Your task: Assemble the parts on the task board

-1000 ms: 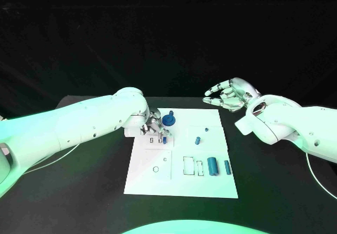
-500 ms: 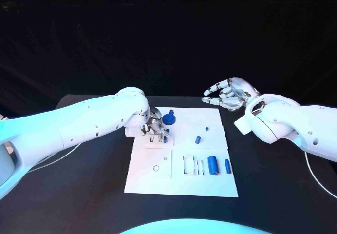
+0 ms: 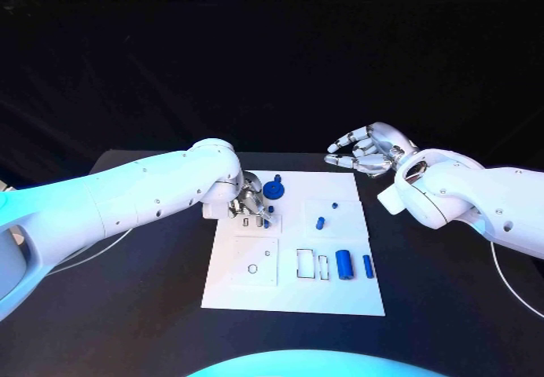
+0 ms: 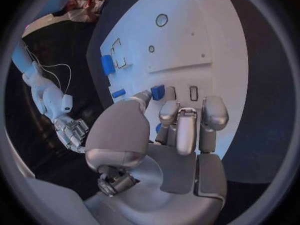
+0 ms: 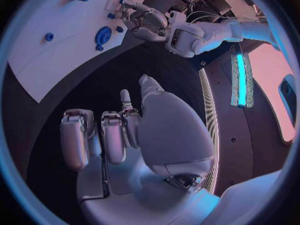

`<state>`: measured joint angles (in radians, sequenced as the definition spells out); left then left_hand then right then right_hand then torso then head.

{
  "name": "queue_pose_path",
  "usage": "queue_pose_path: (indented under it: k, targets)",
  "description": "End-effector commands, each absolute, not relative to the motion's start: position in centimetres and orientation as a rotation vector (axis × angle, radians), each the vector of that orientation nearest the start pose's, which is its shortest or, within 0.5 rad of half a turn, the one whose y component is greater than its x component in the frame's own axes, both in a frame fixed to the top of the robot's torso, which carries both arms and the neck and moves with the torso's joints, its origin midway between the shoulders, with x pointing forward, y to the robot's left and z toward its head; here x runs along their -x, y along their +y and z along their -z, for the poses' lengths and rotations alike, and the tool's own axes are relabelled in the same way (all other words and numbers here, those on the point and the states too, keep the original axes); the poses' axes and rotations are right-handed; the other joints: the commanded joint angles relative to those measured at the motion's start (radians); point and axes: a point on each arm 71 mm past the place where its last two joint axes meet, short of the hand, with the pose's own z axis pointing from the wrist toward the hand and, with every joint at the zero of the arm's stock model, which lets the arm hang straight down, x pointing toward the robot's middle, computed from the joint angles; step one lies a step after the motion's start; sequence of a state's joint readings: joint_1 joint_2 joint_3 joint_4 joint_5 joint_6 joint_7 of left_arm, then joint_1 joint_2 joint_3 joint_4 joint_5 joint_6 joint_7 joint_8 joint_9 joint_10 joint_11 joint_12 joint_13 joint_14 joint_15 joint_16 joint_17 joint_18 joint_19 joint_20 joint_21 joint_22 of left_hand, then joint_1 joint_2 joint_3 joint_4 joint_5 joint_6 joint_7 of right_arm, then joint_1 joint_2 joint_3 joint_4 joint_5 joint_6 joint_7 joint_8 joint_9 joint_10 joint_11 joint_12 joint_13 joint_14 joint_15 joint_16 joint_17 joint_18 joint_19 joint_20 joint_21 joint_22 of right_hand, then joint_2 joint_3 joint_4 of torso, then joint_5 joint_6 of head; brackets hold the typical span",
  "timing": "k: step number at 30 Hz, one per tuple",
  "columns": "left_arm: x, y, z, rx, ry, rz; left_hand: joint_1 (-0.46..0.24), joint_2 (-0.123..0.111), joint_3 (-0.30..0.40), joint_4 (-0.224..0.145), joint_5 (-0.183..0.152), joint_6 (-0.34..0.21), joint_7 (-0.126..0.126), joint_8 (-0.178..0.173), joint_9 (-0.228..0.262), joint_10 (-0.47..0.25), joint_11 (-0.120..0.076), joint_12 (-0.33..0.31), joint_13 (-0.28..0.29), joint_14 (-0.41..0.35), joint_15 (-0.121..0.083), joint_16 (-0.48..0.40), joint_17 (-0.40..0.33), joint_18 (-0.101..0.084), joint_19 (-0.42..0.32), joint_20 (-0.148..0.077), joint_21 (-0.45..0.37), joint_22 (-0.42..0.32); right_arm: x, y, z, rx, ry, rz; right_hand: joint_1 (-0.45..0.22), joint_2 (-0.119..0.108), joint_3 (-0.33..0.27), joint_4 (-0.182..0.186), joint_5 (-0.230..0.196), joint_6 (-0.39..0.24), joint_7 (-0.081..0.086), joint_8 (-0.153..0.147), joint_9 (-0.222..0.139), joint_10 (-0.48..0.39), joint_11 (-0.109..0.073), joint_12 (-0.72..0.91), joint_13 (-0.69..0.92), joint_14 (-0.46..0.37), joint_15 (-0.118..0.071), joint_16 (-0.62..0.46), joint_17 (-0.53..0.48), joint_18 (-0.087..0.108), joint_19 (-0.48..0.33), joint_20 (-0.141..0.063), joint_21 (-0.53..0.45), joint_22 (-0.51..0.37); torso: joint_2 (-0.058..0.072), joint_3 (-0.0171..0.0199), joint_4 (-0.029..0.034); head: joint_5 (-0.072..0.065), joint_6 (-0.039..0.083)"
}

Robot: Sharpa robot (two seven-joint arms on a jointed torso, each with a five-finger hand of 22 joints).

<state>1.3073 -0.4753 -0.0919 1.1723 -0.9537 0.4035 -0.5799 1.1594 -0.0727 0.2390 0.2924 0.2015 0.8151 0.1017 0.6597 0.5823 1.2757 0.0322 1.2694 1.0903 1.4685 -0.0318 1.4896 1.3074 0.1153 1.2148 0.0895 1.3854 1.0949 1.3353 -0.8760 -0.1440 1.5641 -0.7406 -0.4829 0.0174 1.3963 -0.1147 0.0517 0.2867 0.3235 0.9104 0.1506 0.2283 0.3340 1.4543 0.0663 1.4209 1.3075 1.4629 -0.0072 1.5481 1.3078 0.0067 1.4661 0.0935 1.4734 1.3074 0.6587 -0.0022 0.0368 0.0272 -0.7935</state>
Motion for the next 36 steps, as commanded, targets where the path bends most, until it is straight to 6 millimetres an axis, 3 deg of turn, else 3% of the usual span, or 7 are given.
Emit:
queue_pose_path:
  k: [1,12,16,20,21,23,36]
  targets:
    - [-52.7,12.4,21.9,0.019,2.569,0.388,0.028,0.01,0.019,-0.002,0.005,0.001,0.0,-0.01,0.004,-0.008,-0.003,-0.002,0.0,0.037,0.004,-0.003,0.086,-0.014,-0.007,-0.001,-0.005,0.0,-49.2,-21.5,15.3,-0.451,1.626,-0.974,0.007,0.0,0.006,-0.001,0.001,-0.004,-0.001,0.005,0.002,-0.002,-0.001,-0.004,0.136,0.091,0.001,-0.005,0.193,0.018,0.056,0.005,-0.005,0.204,0.0,0.0002,0.0005,0.001,0.0]
    - [-52.7,12.2,21.9,0.059,2.571,0.447,0.135,0.018,0.135,-0.019,0.004,0.001,-0.006,-0.019,0.025,-0.024,-0.009,-0.017,-0.016,0.034,-0.001,-0.005,0.083,-0.012,-0.014,-0.003,-0.007,-0.003,-49.3,-21.3,15.4,-0.449,1.629,-0.976,0.01,0.001,0.009,-0.002,0.001,-0.003,-0.002,0.006,0.002,-0.002,-0.001,-0.004,0.136,0.091,0.0,-0.005,0.192,0.018,0.056,0.004,-0.005,0.204,-0.001,0.0009,-0.0006,0.003,0.0]
    - [-52.7,12.3,21.8,0.096,2.563,0.475,0.181,-0.001,0.258,-0.038,0.003,0.004,-0.01,0.001,0.064,-0.022,-0.013,-0.023,-0.019,0.035,-0.007,-0.004,0.086,-0.013,-0.014,-0.006,-0.006,0.0,-49.3,-21.3,15.4,-0.449,1.631,-0.975,0.01,0.001,0.009,-0.002,0.001,-0.003,-0.002,0.006,0.002,-0.002,-0.001,-0.004,0.136,0.091,0.0,-0.005,0.192,0.018,0.056,0.004,-0.005,0.204,-0.001,0.0007,-0.0012,0.005,0.0]
    - [-52.7,12.6,21.8,0.144,2.563,0.5,0.171,-0.03,0.362,-0.059,0.003,0.003,-0.02,0.049,0.13,-0.012,-0.023,-0.024,-0.018,0.038,-0.013,-0.001,0.093,-0.014,-0.009,-0.012,-0.002,0.009,-49.3,-21.3,15.4,-0.449,1.633,-0.975,0.01,0.001,0.009,-0.002,0.001,-0.003,-0.002,0.006,0.002,-0.002,-0.001,-0.004,0.136,0.091,0.0,-0.005,0.192,0.018,0.056,0.004,-0.005,0.204,0.0,0.0007,-0.0024,0.005,0.001]
    - [-52.7,12.8,21.8,0.156,2.561,0.505,0.158,-0.044,0.438,-0.079,0.001,-0.006,-0.02,0.079,0.176,-0.009,-0.026,-0.026,-0.02,0.04,-0.019,0.0,0.095,-0.015,-0.002,-0.016,0.003,0.018,-49.3,-21.3,15.4,-0.449,1.634,-0.975,0.01,0.001,0.009,-0.002,0.001,-0.003,-0.002,0.006,0.002,-0.002,-0.001,-0.004,0.136,0.091,0.0,-0.005,0.192,0.018,0.056,0.004,-0.005,0.204,0.0,0.0008,-0.0025,0.005,0.001]
    - [-52.7,13.1,21.7,0.185,2.554,0.514,0.128,-0.062,0.498,-0.099,0.001,-0.016,-0.025,0.093,0.211,-0.004,-0.027,-0.023,-0.017,0.041,-0.018,0.001,0.098,-0.017,0.002,-0.019,0.006,0.024,-49.3,-21.3,15.4,-0.449,1.635,-0.974,0.01,0.001,0.009,-0.002,0.001,-0.003,-0.002,0.006,0.002,-0.002,-0.001,-0.004,0.136,0.091,0.0,-0.005,0.192,0.018,0.056,0.004,-0.005,0.204,0.0,0.0007,-0.0027,0.003,0.002]
    - [-52.0,14.9,21.3,0.259,2.501,0.515,0.036,-0.101,0.619,-0.164,0.012,0.004,-0.041,0.128,0.285,0.033,-0.042,0.005,0.015,0.058,-0.031,0.018,0.132,-0.023,0.031,-0.029,0.025,0.06,-49.3,-21.6,15.5,-0.451,1.641,-0.97,0.01,0.001,0.011,-0.001,0.002,-0.003,-0.002,0.006,0.002,-0.003,-0.001,-0.006,0.135,0.091,0.0,-0.006,0.191,0.019,0.055,0.004,-0.008,0.202,-0.002,0.0006,0.0028,0.003,0.003]
